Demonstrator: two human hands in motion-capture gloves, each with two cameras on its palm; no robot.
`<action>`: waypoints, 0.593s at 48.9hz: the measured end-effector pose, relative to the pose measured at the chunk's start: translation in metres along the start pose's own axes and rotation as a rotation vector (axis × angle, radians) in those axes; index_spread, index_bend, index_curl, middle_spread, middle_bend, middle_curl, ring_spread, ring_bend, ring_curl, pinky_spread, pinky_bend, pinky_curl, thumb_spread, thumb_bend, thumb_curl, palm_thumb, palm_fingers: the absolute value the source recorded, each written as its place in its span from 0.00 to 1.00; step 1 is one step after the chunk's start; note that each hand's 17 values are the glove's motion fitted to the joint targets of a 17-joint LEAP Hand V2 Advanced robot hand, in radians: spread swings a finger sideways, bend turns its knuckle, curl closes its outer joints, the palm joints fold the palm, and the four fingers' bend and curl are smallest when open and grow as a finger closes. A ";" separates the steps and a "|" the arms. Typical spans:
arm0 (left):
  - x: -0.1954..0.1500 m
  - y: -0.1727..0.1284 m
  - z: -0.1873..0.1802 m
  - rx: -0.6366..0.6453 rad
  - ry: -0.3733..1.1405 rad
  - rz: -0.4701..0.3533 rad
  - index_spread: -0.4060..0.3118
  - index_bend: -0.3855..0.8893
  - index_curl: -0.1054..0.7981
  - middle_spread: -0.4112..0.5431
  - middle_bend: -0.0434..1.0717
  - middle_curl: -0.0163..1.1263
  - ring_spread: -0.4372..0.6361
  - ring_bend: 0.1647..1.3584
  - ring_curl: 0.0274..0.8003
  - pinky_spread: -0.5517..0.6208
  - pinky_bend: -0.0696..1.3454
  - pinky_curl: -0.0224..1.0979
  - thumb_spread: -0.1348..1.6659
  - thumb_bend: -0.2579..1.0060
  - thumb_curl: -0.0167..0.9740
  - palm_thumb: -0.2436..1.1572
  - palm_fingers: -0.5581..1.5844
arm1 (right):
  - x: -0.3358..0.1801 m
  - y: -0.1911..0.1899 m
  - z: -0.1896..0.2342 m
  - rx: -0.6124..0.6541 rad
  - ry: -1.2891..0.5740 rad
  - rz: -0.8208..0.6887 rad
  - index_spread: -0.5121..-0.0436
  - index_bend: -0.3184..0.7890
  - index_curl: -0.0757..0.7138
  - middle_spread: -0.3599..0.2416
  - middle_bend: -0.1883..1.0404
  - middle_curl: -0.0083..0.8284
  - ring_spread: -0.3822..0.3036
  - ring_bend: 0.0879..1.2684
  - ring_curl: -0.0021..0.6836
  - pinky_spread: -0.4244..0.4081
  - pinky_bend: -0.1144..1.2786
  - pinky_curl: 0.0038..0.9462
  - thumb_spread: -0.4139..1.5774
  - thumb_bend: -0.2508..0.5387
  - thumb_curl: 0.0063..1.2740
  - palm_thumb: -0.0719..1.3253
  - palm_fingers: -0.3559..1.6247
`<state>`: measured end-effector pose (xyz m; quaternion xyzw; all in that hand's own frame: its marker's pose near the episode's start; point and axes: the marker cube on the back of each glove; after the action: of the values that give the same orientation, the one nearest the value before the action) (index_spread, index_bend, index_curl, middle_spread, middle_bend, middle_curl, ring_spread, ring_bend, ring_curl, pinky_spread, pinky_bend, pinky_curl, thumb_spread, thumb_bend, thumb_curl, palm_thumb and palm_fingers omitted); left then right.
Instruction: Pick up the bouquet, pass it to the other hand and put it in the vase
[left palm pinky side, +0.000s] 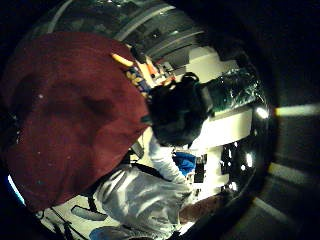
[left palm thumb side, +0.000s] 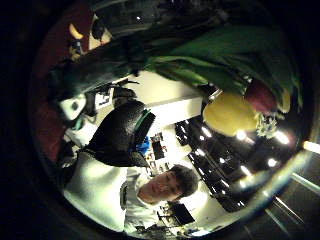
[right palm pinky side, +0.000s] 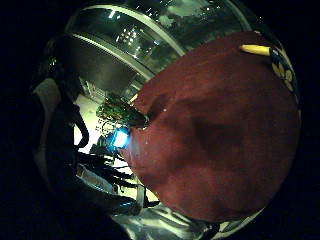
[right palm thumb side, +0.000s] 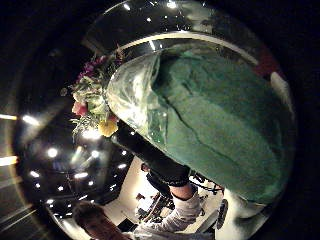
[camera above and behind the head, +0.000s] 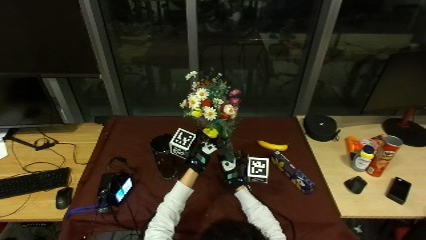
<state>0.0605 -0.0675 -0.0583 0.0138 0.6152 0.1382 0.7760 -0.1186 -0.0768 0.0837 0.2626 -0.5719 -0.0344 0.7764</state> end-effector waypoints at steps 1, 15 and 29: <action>0.001 -0.002 0.002 -0.001 0.015 0.008 0.73 0.36 0.41 0.72 0.21 0.28 0.72 0.38 0.37 0.76 0.30 0.35 0.63 0.18 0.35 0.40 0.34 | 0.002 0.001 0.005 0.000 -0.005 -0.026 0.65 0.72 0.81 0.32 0.86 0.79 0.28 0.80 0.84 0.18 0.59 0.50 0.58 0.29 0.45 0.78 0.88; 0.000 -0.010 0.014 0.210 0.152 0.083 0.55 0.44 0.41 0.42 0.40 0.32 0.44 0.33 0.31 0.48 0.33 0.32 0.61 0.23 0.39 0.52 0.68 | 0.012 0.023 0.047 -0.033 -0.059 -0.136 0.65 0.71 0.84 0.32 0.87 0.79 0.28 0.80 0.84 0.18 0.59 0.50 0.57 0.29 0.49 0.78 0.88; 0.033 -0.011 -0.012 0.438 -0.034 0.345 0.19 0.58 0.58 0.14 0.63 0.47 0.10 0.47 0.50 0.18 0.45 0.43 0.37 0.22 0.58 0.72 0.93 | 0.013 0.029 0.034 -0.361 -0.067 -0.196 0.62 0.52 0.80 0.34 0.77 0.71 0.29 0.71 0.77 0.14 0.58 0.48 0.54 0.24 0.49 0.70 0.79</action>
<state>0.0581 -0.0722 -0.0950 0.2880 0.6058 0.1317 0.7298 -0.1518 -0.0687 0.1147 0.1723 -0.5537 -0.2202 0.7844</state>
